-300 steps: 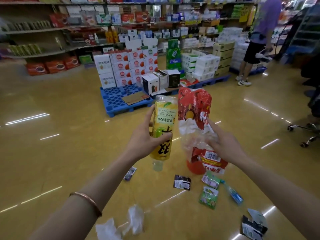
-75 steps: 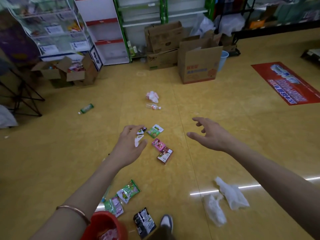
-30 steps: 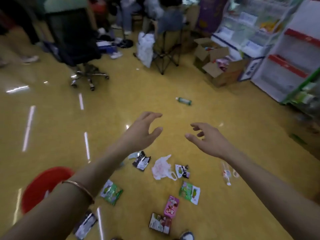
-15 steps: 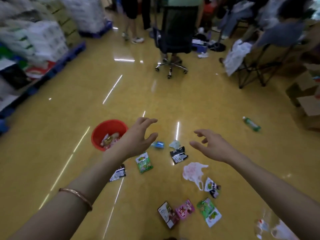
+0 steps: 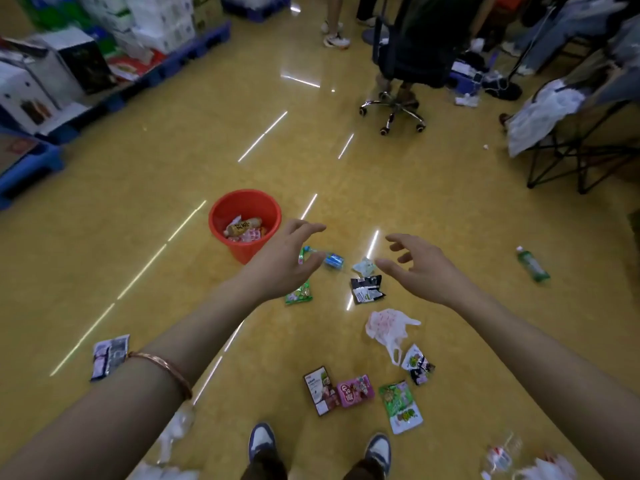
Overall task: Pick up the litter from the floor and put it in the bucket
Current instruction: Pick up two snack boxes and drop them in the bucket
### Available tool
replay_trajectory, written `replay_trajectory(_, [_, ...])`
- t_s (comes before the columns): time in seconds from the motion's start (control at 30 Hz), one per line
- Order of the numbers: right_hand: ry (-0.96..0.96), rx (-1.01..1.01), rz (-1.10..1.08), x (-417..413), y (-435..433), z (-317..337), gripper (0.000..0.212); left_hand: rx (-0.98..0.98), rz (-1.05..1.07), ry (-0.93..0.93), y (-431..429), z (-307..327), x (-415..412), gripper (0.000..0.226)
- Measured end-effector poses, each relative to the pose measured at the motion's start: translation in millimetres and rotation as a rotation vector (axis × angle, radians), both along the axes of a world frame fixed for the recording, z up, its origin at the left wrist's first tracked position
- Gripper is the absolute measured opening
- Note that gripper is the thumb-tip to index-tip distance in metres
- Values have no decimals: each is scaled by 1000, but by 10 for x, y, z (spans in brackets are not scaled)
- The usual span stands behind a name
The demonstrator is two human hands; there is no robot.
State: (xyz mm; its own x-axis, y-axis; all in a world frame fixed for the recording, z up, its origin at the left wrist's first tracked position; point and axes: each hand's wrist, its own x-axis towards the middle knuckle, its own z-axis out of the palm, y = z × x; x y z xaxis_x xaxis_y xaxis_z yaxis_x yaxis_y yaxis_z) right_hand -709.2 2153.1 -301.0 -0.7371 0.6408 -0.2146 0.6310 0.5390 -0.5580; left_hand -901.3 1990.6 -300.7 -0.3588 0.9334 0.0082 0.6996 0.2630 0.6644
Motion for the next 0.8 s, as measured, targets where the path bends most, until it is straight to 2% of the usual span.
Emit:
replay_trajectory(0.2, [-24,-41,100,355,276,-244,62,-104,65,-25,224,-333,545,47])
replay_trajectory(0.4, [-136,-108,232,613,498,-714,65,-228,110,-64,239,-768,1126,55])
replay_trajectory(0.57, [-194,-113,368,618,435,-1082,67,-328,177,-49,66,-1092,1240,59])
replay_trajectory(0.8, [-367,-91,472,732,376,-1944,68,-485,85,-12,-13,-1877,1280,62])
